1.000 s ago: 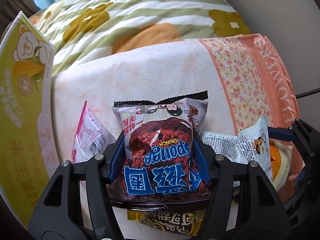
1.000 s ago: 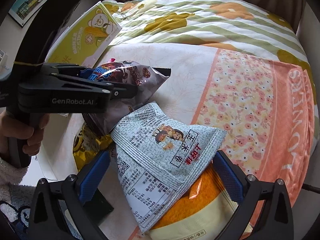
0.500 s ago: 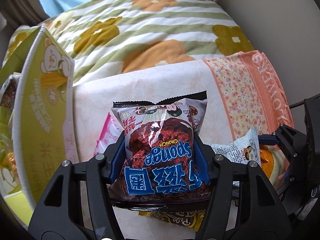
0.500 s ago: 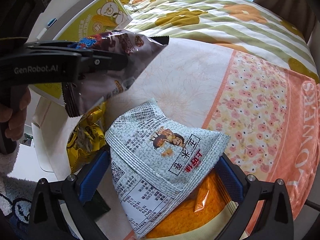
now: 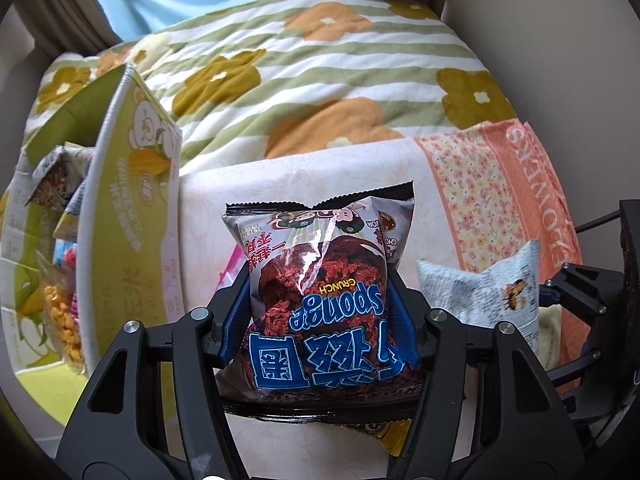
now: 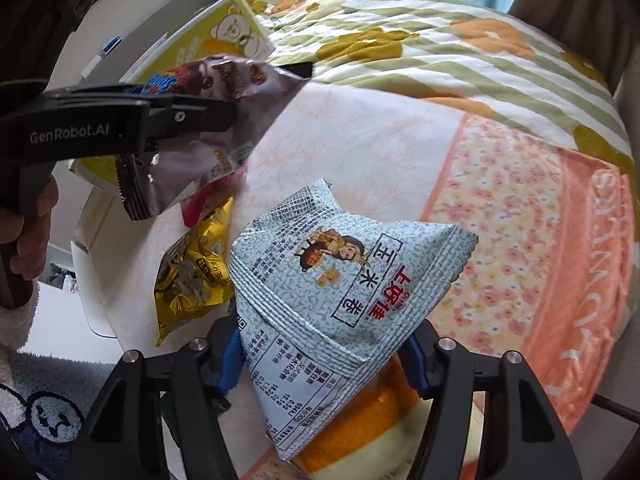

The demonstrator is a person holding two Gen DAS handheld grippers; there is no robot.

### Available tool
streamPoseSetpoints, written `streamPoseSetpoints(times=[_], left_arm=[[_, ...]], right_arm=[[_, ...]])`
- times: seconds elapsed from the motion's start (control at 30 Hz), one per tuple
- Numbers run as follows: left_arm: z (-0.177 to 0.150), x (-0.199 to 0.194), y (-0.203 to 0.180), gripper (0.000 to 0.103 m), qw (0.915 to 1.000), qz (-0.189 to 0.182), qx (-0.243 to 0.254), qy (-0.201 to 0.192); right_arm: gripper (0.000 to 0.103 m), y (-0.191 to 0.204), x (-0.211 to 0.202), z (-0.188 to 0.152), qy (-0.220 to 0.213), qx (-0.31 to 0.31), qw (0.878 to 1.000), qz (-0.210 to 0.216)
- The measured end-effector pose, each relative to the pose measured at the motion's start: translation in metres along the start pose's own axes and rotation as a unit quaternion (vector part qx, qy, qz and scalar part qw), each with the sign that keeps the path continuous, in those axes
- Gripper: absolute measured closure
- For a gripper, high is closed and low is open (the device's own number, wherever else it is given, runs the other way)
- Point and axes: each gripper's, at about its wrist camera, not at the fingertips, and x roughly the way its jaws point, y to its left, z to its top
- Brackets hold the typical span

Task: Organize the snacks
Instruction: 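Carry both bags over the yellow box and open both tools to release them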

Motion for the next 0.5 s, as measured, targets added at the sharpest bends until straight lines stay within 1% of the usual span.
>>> streamPoseSetpoints(times=[0.17,0.27,0.4,0.5], left_arm=[[0.004,-0.024,-0.005,0.046,0.9997,0.001,-0.004,-0.024],[0.005,-0.044,-0.008,0.046,0.999,0.002,-0.004,-0.044],[0.005,-0.075,0.0,0.046,0.9972,0.012,-0.013,-0.073],[0.004,-0.101,0.012,0.046,0.9954,0.02,-0.02,-0.092]], right_arm=[[0.043,-0.001,-0.034,-0.002,-0.024,0.003,0.999,-0.026],[0.043,-0.001,-0.053,0.001,-0.03,0.004,0.999,-0.042],[0.043,0.004,-0.084,0.016,-0.062,-0.011,0.997,-0.055],[0.043,0.016,-0.102,0.032,-0.08,-0.027,0.994,-0.062]])
